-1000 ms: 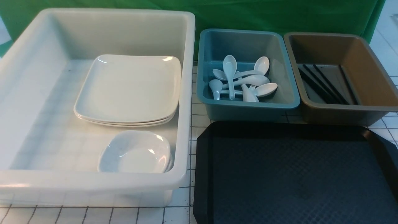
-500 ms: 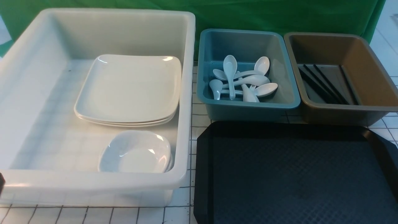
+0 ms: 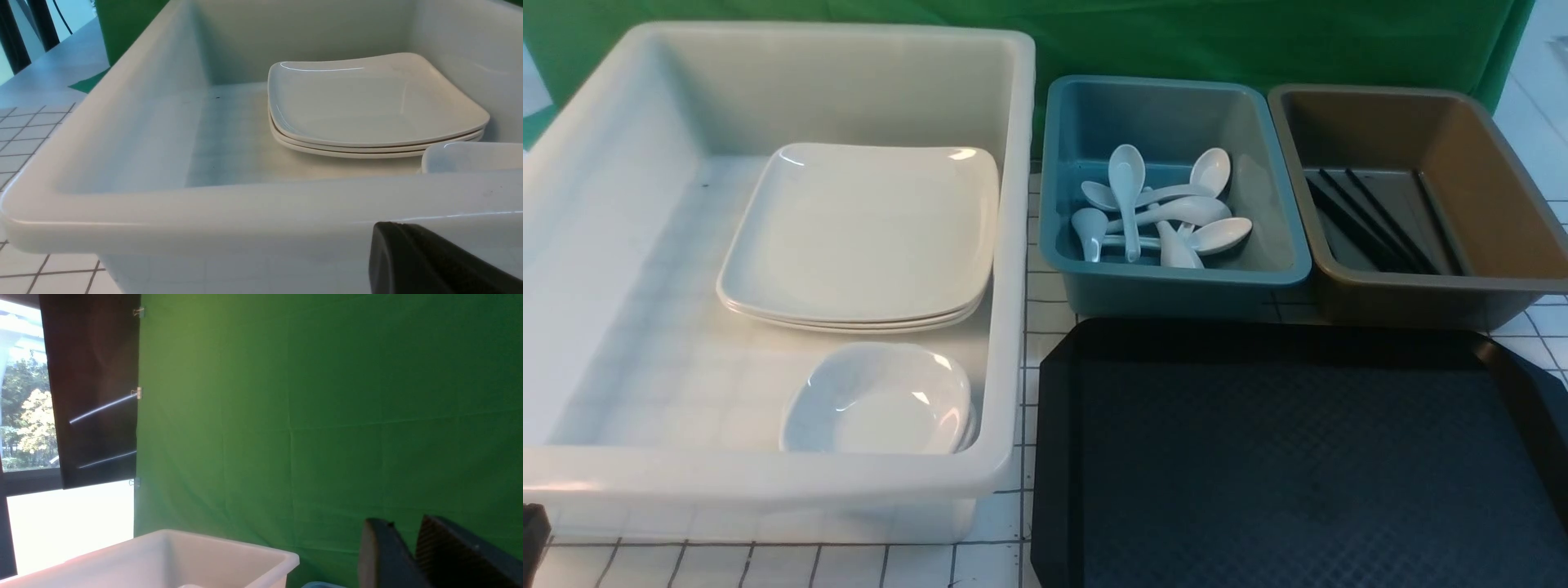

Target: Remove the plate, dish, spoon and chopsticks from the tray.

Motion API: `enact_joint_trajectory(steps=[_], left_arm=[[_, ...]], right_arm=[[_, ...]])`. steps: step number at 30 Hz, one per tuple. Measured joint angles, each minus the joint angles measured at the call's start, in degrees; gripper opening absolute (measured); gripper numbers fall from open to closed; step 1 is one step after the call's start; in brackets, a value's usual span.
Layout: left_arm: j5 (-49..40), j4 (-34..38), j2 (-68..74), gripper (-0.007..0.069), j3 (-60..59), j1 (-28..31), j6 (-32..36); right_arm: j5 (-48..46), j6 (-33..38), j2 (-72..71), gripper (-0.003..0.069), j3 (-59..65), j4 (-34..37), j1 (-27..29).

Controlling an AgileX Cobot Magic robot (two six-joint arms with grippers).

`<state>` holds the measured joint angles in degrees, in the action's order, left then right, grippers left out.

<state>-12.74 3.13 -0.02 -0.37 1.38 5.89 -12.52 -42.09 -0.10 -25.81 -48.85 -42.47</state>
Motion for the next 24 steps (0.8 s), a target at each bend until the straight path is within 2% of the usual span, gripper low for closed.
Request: enact_joint_trajectory(steps=[24], left_arm=[[-0.1,0.0,0.0,0.0006,0.0,0.0,0.1]], right_arm=[[0.0,0.0,0.0,0.0197,0.0,0.0,0.0]])
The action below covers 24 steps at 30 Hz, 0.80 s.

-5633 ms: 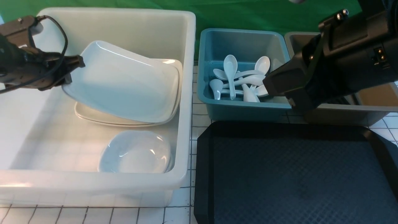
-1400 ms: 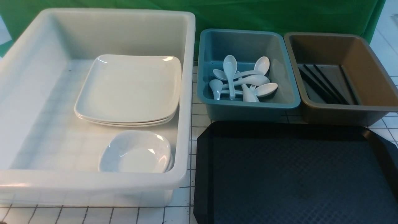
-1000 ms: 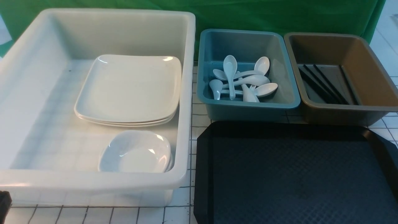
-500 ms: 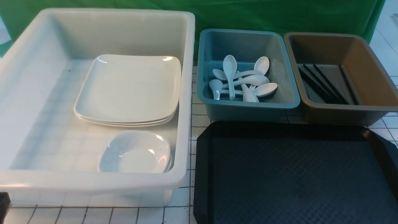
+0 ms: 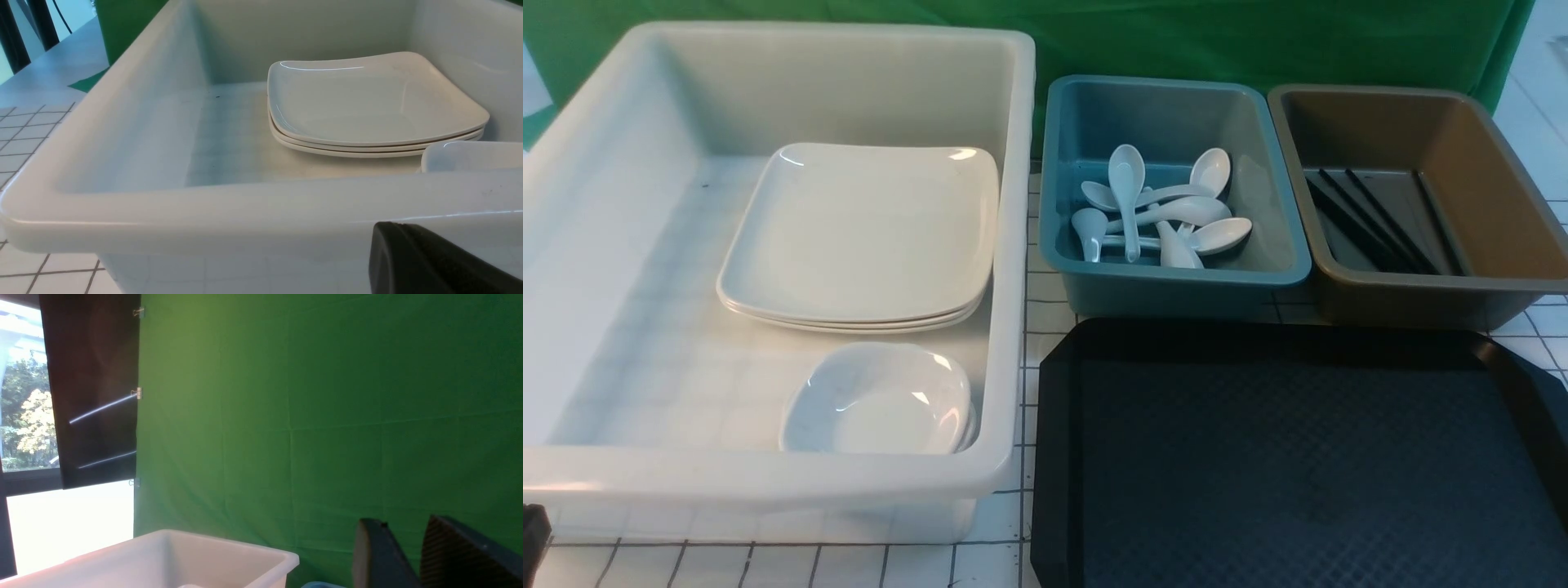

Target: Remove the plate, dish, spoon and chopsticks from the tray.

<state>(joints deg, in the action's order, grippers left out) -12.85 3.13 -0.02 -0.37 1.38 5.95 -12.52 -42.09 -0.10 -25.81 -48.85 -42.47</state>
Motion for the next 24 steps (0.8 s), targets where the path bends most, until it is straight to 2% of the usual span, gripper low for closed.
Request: enact_joint_trajectory(steps=[4,6,7,8,11,13,17,24], left_arm=[[0.0,0.0,0.0,0.0006,0.0,0.0,0.0],[-0.1,0.0,0.0,0.0006,0.0,0.0,0.0],[-0.1,0.0,0.0,0.0006,0.0,0.0,0.0],[-0.1,0.0,0.0,0.0006,0.0,0.0,0.0],[-0.1,0.0,0.0,0.0006,0.0,0.0,0.0],[-0.1,0.0,0.0,0.0006,0.0,0.0,0.0],[-0.1,0.0,0.0,0.0006,0.0,0.0,0.0],[-0.1,0.0,0.0,0.0006,0.0,0.0,0.0]], right_arm=[[0.1,0.8,0.0,0.0199,0.0,1.7,0.0],[0.1,7.5,0.0,0.0205,0.0,9.7,0.0],[0.3,8.5,0.0,0.0206,0.1,10.7,0.0],[1.2,18.1,0.0,0.0209,0.3,19.7,0.0],[5.3,38.8,0.4,0.0216,1.7,38.5,0.0],[7.6,44.8,1.1,0.022,2.7,44.6,0.0],[8.3,47.3,1.9,0.0229,3.9,48.8,0.0],[6.5,48.3,1.9,0.0237,4.3,49.9,0.5]])
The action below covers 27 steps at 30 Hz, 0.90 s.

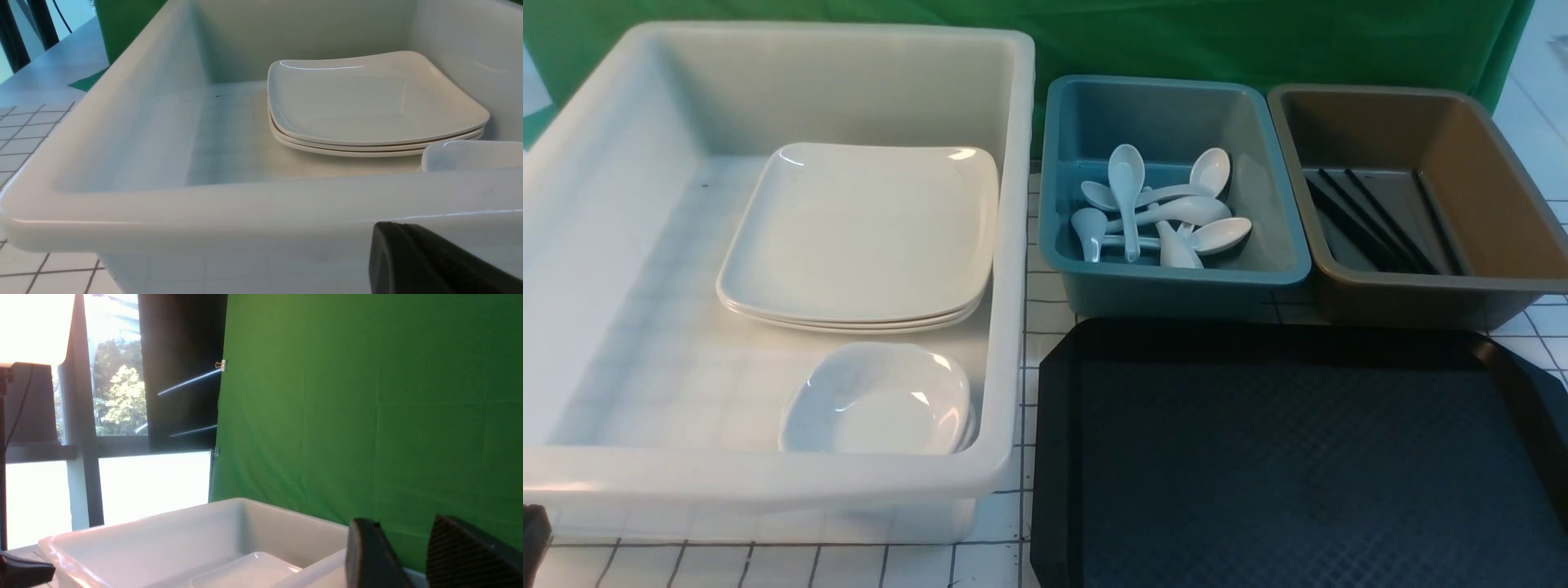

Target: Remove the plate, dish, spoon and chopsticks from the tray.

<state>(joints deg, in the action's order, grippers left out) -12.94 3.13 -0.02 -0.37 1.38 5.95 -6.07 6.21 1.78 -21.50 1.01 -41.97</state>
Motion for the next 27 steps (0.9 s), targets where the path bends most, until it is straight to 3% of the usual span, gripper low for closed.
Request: enact_joint_trajectory(steps=[2,9,15,19,27], left_arm=[[0.0,0.0,0.0,0.0006,0.0,0.0,0.0],[0.0,0.0,0.0,0.0006,0.0,0.0,0.0],[0.0,0.0,0.0,0.0006,0.0,0.0,0.0],[0.0,-0.2,0.0,0.0006,0.0,0.0,-0.1],[-0.2,-0.2,0.0,0.0006,0.0,0.0,0.0]], right_arm=[[-0.2,0.1,-0.3,0.0237,0.6,0.0,1.6],[-1.2,1.8,-0.6,0.0239,11.8,0.1,24.7],[-6.0,2.0,-1.7,0.0239,21.6,0.3,38.8],[-8.1,2.4,-1.7,0.0239,22.0,0.4,42.6],[-8.2,-0.1,-1.7,0.0239,22.1,0.5,43.0]])
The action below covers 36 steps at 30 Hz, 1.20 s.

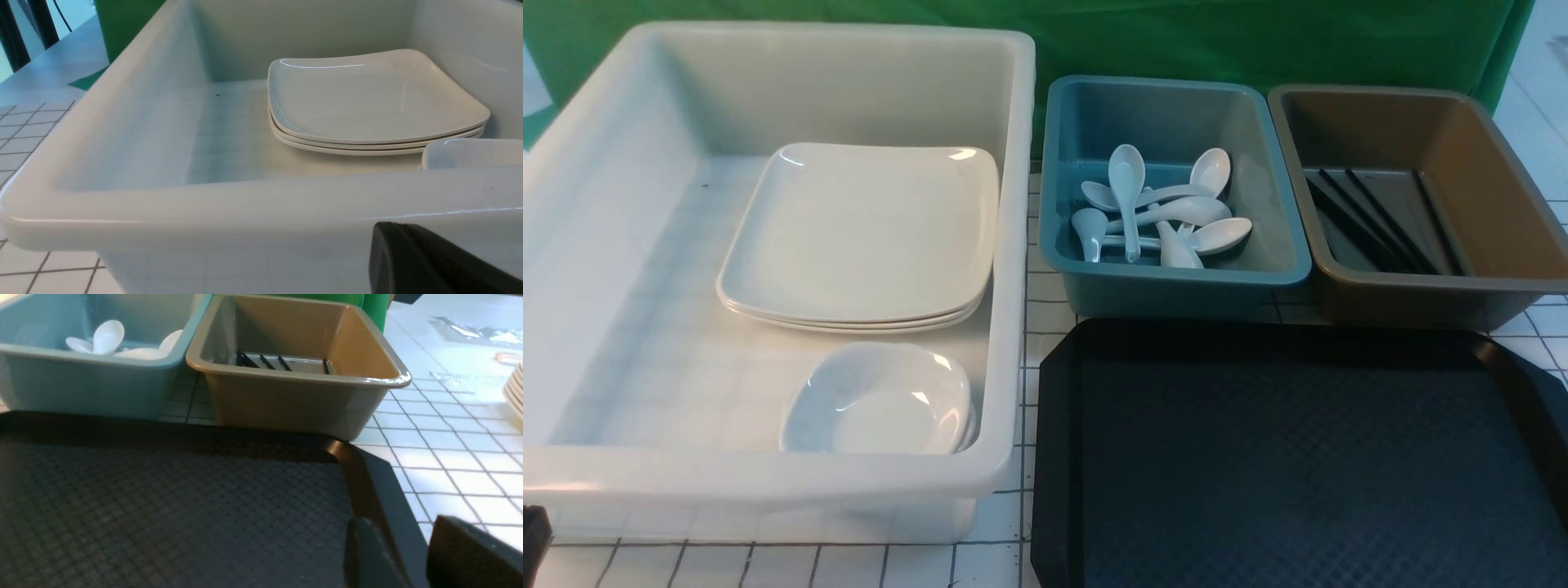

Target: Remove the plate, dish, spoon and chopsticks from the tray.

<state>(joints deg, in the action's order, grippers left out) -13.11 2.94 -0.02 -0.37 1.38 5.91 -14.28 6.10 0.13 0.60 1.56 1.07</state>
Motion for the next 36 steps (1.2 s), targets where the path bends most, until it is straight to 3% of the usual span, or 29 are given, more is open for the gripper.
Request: enact_joint_trajectory(steps=[36], left_arm=[[0.0,0.0,0.0,0.0006,0.0,0.0,0.1]], right_arm=[[0.0,-1.5,0.0,0.0239,0.0,0.0,0.0]])
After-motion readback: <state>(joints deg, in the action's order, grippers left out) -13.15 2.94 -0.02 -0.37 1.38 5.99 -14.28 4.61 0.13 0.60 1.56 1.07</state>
